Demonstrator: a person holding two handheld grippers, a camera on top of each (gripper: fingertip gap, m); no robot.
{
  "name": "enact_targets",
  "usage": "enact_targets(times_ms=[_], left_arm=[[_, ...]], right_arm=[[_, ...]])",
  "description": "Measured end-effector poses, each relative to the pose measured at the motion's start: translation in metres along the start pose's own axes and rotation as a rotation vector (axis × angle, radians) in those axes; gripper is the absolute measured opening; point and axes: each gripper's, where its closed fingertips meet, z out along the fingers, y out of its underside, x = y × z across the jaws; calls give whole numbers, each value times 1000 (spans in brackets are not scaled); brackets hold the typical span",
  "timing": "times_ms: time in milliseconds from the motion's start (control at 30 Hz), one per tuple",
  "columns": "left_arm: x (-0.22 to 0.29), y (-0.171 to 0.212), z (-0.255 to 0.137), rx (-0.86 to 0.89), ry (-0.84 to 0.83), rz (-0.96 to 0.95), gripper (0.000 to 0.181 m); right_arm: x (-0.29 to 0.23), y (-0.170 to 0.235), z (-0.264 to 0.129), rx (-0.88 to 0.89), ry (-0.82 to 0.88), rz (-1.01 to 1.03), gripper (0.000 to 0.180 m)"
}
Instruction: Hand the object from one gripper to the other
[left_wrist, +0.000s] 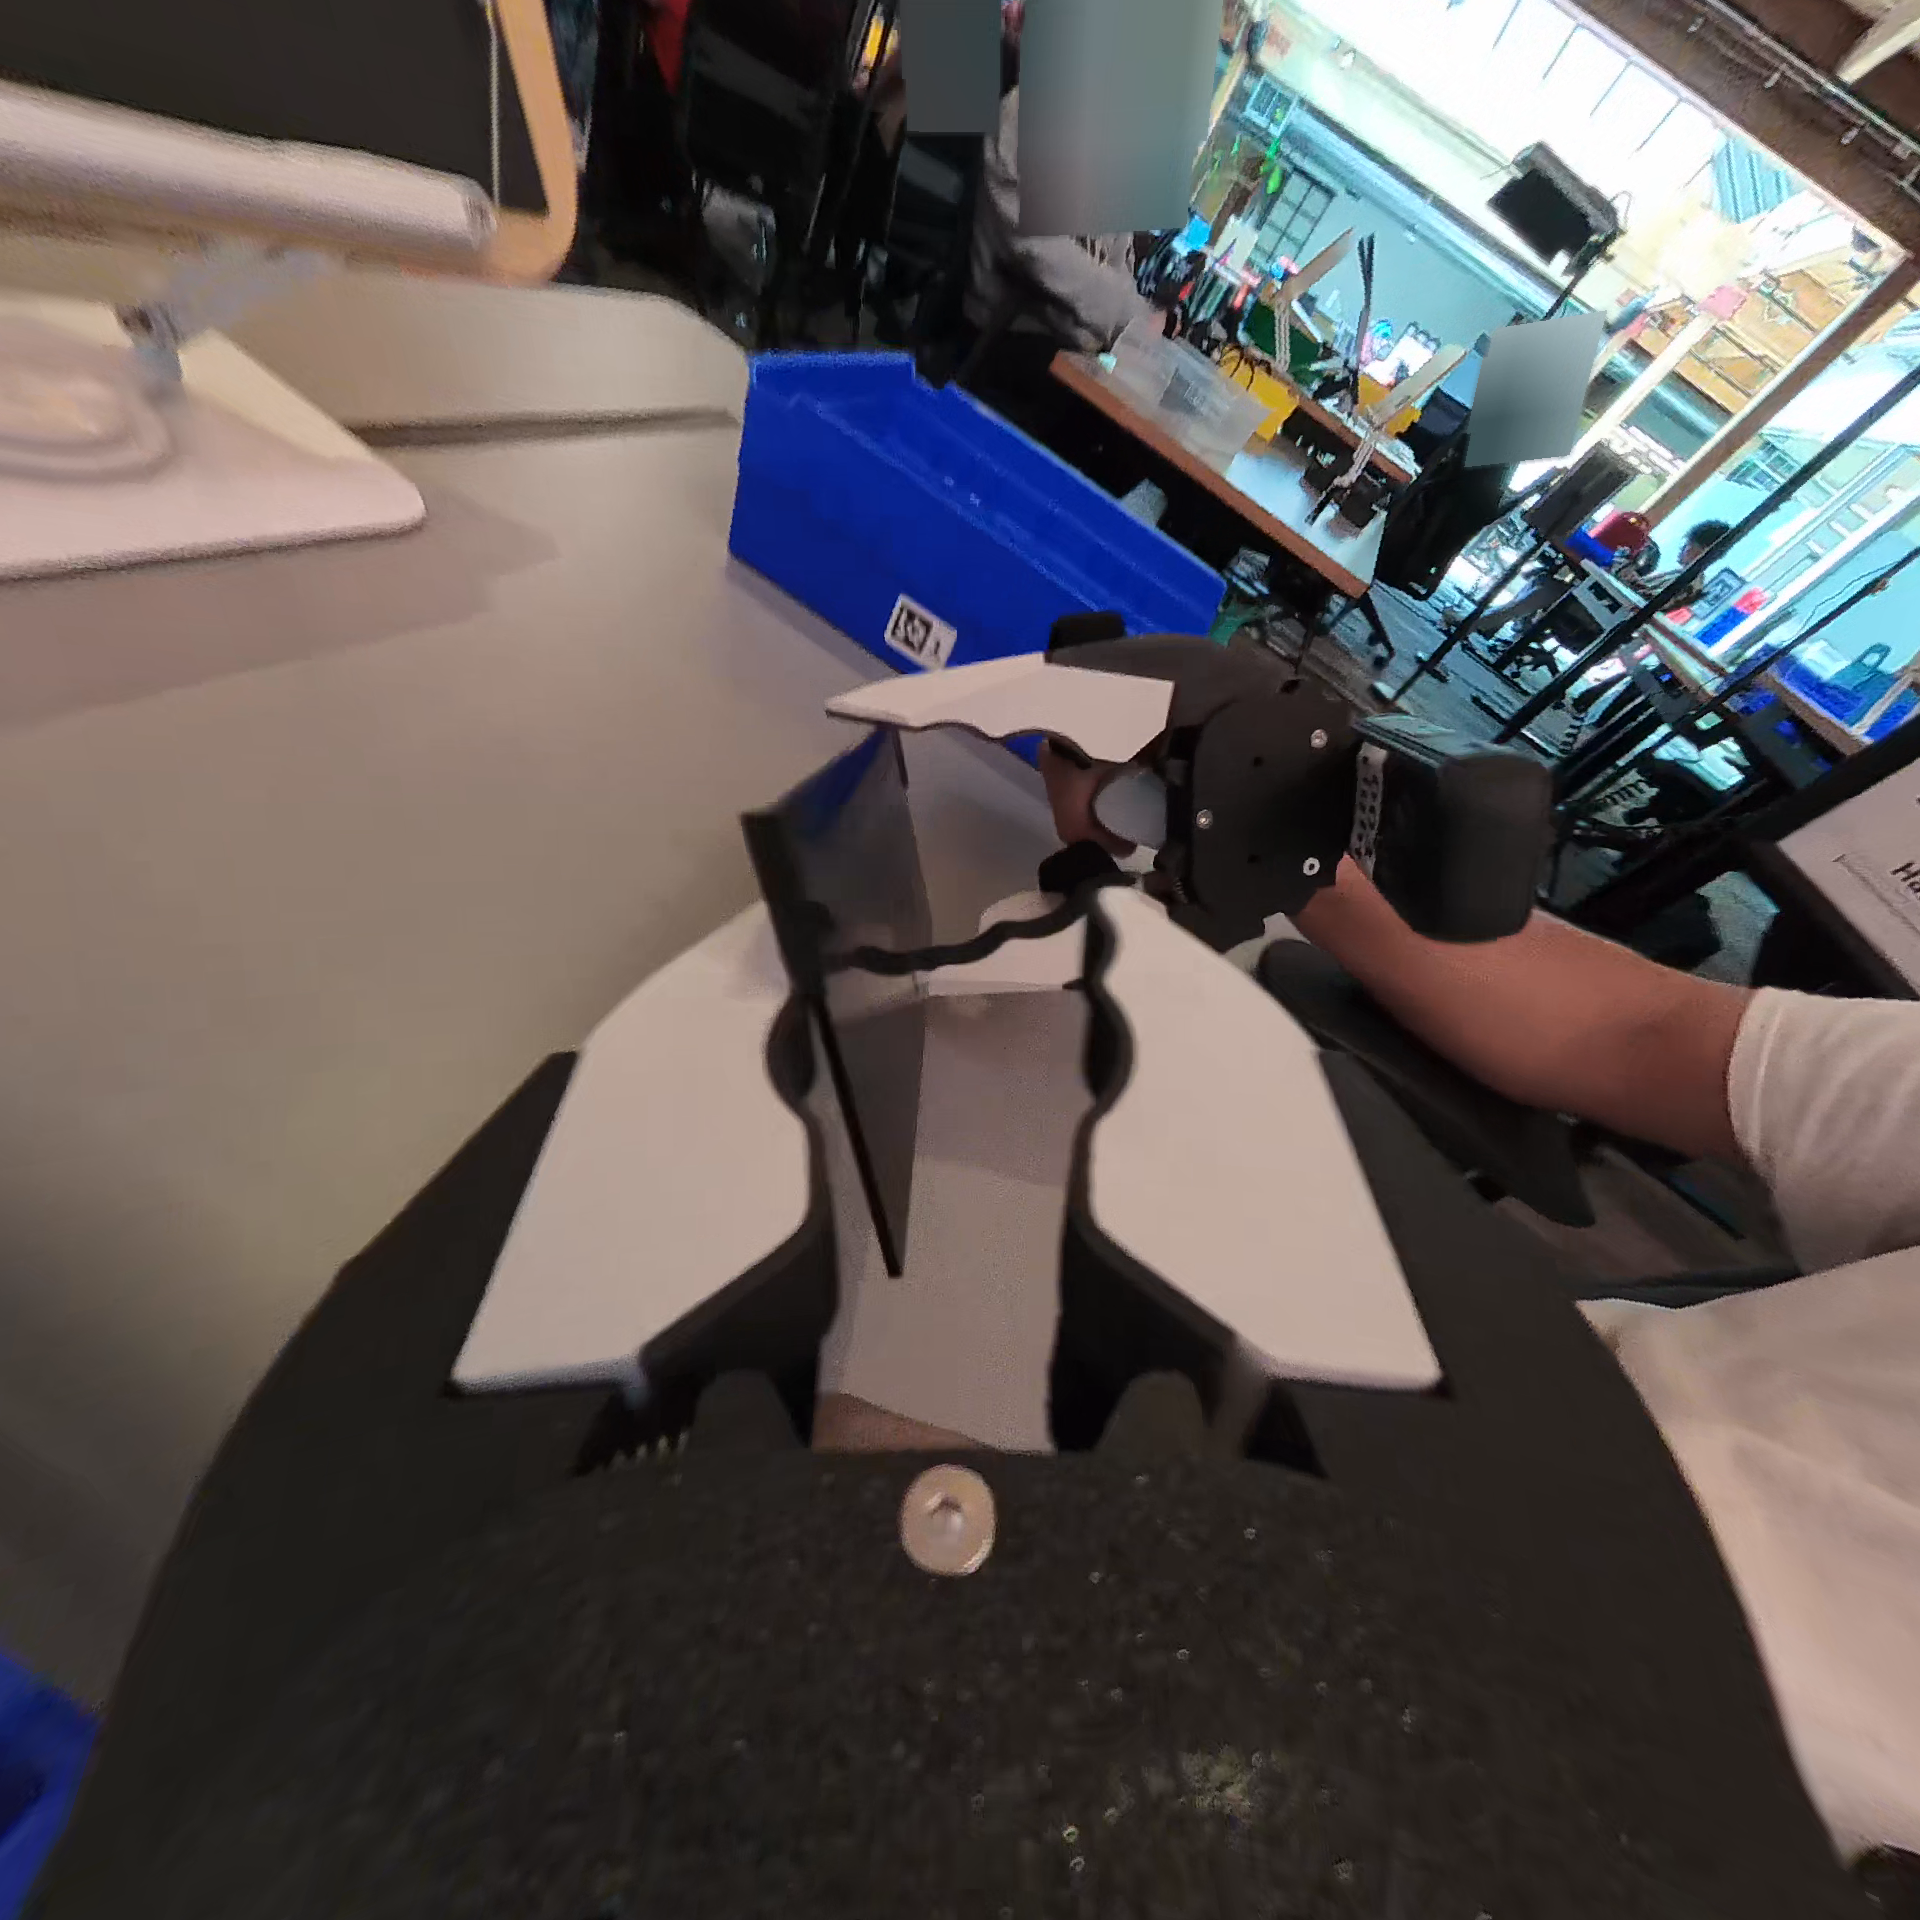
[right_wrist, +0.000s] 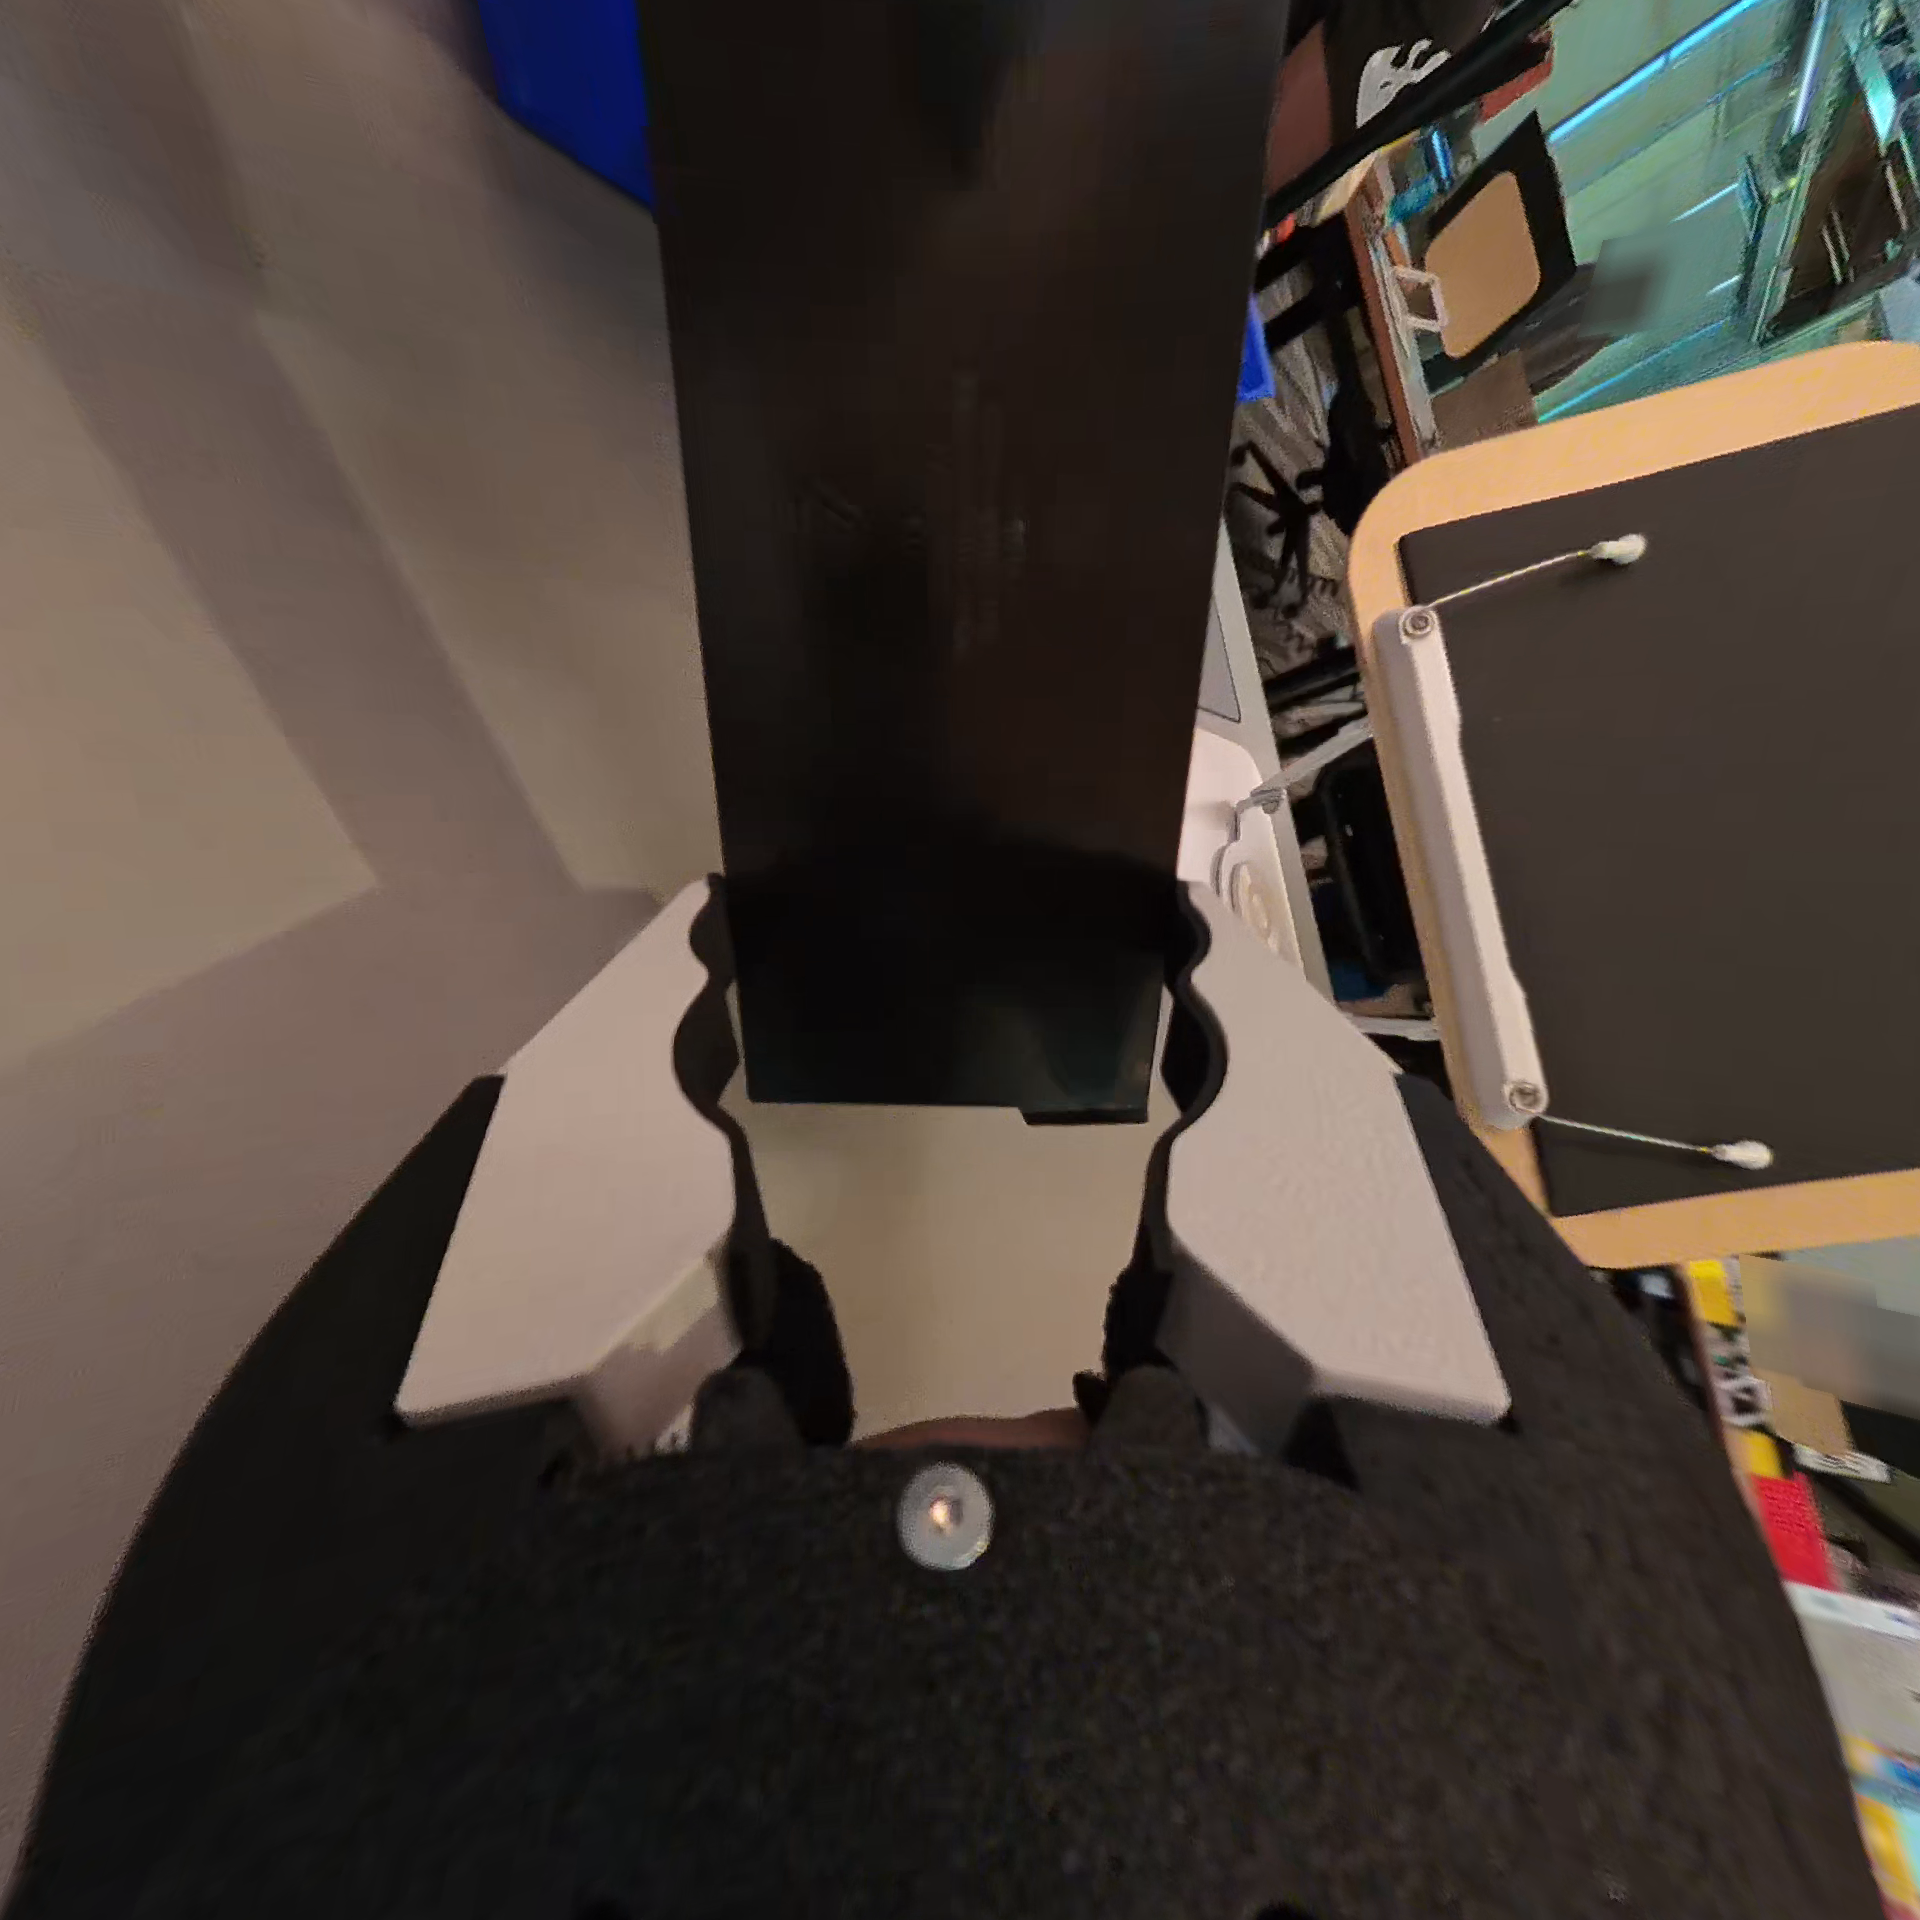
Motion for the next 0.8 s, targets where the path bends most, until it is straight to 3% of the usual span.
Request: enact_targets(times_ms=[100, 367, 467, 700, 800], left_arm=[[8, -20, -15, 94, 3, 111, 72], [5, -33, -25, 208, -14, 144, 95], [1, -36, -24, 269, 19, 70, 93], [6, -46, -26, 392, 129, -67, 84], [8, -46, -25, 394, 143, -85, 67]], right_arm=[[7, -2, -7, 70, -48, 136, 83], [21, -23, -30, 378, -349, 710, 82], [11, -22, -28, 409, -493, 868, 81], [-30, -19, -5, 243, -548, 792, 81], [-43, -19, 4, 173, -511, 714, 81]])
